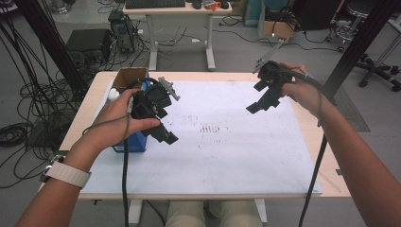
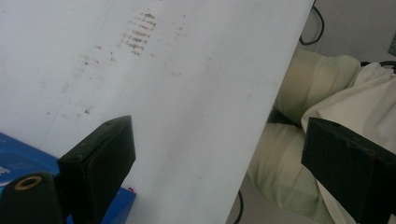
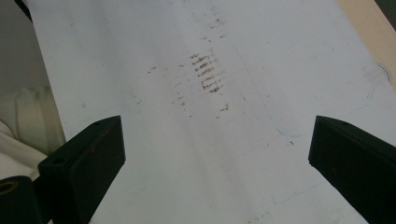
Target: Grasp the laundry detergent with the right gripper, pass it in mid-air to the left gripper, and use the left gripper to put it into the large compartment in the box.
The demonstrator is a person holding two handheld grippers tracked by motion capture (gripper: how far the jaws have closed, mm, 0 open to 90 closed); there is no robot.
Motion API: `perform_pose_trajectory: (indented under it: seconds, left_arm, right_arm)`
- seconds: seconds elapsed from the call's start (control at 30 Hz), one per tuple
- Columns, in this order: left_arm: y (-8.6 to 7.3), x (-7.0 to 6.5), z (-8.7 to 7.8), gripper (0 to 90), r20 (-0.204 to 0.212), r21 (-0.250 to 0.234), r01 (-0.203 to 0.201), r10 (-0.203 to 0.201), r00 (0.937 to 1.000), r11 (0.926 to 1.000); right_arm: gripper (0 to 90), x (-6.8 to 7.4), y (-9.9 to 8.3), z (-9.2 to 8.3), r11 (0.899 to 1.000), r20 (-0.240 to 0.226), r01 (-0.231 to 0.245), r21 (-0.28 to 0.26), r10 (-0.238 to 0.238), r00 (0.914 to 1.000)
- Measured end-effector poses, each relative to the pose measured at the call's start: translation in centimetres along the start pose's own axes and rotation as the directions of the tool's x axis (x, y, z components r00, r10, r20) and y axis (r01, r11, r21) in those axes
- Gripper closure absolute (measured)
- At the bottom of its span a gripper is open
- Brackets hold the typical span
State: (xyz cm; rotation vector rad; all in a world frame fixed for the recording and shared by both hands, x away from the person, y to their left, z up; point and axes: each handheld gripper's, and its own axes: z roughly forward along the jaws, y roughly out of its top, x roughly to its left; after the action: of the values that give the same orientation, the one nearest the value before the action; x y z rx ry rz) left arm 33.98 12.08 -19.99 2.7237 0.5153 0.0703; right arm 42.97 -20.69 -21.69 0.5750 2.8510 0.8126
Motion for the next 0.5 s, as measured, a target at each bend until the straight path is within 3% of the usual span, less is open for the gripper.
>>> perform_pose_trajectory:
  seconds: [0.33, 0.5]
  left_arm:
    - [-0.04, -0.02, -0.03, 10.3, -0.001, 0.000, 0.005, -0.005, 1.0000, 1.0000]
    - [-0.14, -0.02, -0.07, 10.3, -0.006, -0.003, 0.013, -0.013, 0.9999, 0.9999]
  right_arm:
    - [3.6, 0.13, -0.11, -0.11, 1.000, 0.001, -0.020, 0.005, 0.020, 0.9998]
    - [3.6, 0.06, -0.15, 0.01, 1.000, 0.000, -0.003, -0.003, 0.003, 1.0000]
